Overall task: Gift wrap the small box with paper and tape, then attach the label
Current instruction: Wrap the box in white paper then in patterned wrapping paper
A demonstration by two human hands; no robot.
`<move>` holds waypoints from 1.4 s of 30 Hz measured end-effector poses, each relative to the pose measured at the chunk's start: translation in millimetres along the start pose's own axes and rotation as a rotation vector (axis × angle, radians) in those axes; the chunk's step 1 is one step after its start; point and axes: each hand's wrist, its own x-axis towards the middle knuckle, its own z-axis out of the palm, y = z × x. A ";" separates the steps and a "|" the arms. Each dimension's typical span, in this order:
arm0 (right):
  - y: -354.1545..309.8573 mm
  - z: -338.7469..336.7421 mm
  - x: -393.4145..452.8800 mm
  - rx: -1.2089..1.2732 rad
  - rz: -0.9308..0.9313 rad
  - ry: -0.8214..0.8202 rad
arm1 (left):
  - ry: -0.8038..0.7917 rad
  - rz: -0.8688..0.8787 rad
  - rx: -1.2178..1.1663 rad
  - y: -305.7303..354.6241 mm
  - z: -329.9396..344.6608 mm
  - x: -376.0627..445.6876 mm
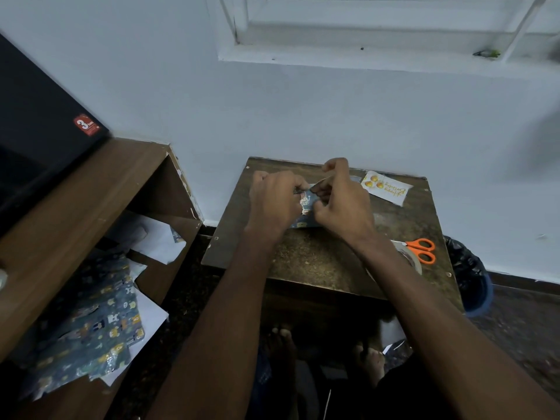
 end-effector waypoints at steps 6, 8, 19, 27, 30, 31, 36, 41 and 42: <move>14.2 -8.2 -13.3 -0.233 -0.187 0.113 | 0.007 0.016 -0.054 -4.3 4.6 -5.4; 21.0 -9.8 -11.9 -0.308 -0.240 0.170 | -0.017 0.026 -0.061 -6.4 5.5 -6.9; 24.7 -17.3 -11.9 -0.420 -0.259 0.083 | -0.037 0.045 -0.111 -10.2 2.9 -12.1; 14.3 -11.5 -9.7 -0.348 -0.282 -0.074 | -0.004 0.023 -0.121 -6.0 11.4 -10.8; 14.1 -12.1 -9.0 -0.300 -0.227 -0.078 | 0.013 -0.007 -0.139 -7.5 21.5 -9.1; 14.4 -12.6 -8.3 -0.277 -0.209 -0.076 | 0.025 0.003 -0.166 -6.5 25.3 -8.5; 19.2 -12.8 -8.3 -0.236 -0.231 -0.052 | 0.024 0.024 -0.566 22.7 31.9 -9.5; 23.7 -12.3 -5.5 -0.228 -0.210 -0.045 | -0.067 0.027 -0.763 39.8 34.6 1.1; 24.4 -12.3 -5.3 -0.228 -0.217 -0.044 | -0.096 -0.014 -0.807 39.2 37.6 2.5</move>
